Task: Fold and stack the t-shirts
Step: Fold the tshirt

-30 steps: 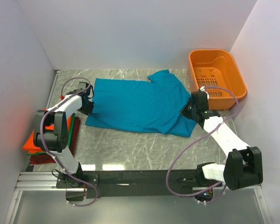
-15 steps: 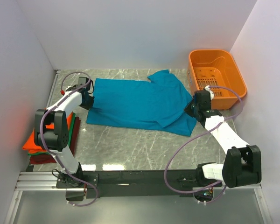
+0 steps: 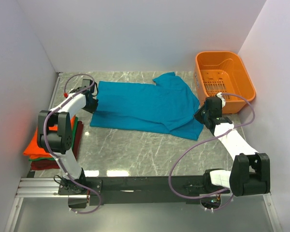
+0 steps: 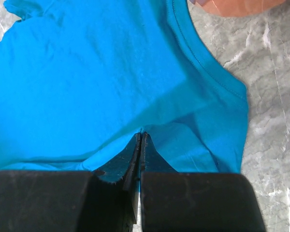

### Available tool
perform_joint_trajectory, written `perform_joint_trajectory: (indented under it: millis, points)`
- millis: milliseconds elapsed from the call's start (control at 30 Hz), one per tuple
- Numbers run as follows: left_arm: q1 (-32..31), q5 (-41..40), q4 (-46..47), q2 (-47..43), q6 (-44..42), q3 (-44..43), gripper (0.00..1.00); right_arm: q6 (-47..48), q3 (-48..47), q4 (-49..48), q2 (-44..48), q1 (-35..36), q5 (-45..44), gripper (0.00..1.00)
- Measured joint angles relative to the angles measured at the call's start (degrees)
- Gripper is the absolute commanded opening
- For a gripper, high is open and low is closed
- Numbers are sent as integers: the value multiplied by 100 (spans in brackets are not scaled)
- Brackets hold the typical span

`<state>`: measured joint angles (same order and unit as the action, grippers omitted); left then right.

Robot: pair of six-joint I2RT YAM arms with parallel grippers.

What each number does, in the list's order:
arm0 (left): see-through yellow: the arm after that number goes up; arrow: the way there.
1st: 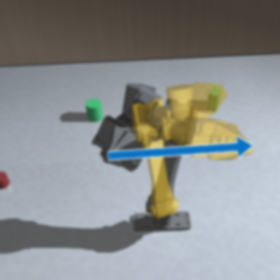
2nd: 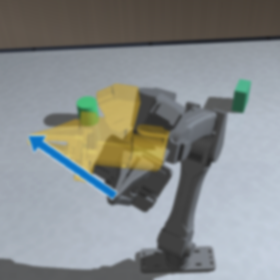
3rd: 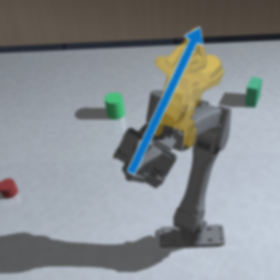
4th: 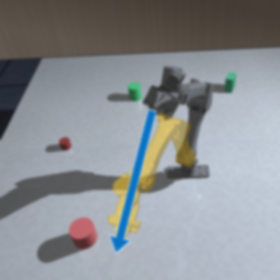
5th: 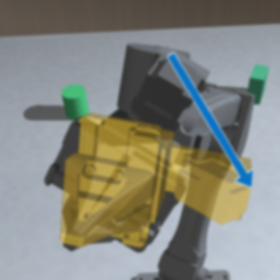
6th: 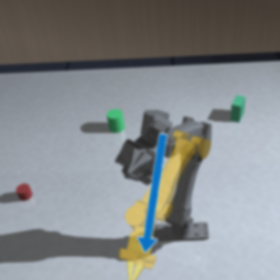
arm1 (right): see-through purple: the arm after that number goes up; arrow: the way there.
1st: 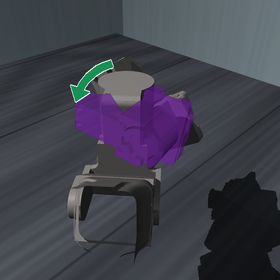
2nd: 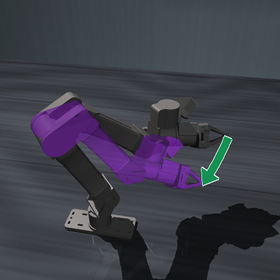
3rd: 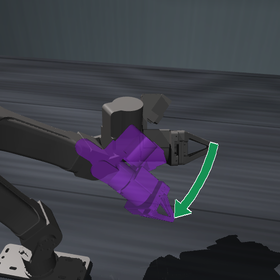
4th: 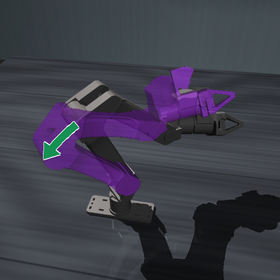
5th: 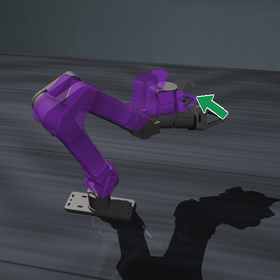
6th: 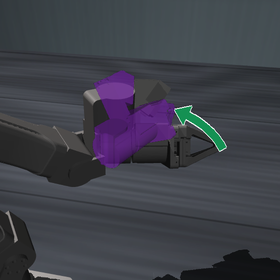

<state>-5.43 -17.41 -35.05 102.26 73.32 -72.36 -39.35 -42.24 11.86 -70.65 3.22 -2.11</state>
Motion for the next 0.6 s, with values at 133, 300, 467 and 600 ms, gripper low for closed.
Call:
perform_joint_trajectory:
  millis: [133, 300, 467, 600]
  points:
    - [0, -2, -13, 2, 0, -13, 1, -11, 37, -70, 0, -17, 24, 0]
    - [11, 0, -13, 2, 2, -26, 1, -22, 70, -118, -2, -76, 68, 0]
    - [28, 0, -28, 2, 0, -105, 1, -24, 70, -184, -76, -125, 151, 0]
    - [39, 0, -17, 17, -4, -155, 1, -24, 98, -208, -96, -131, 164, 0]
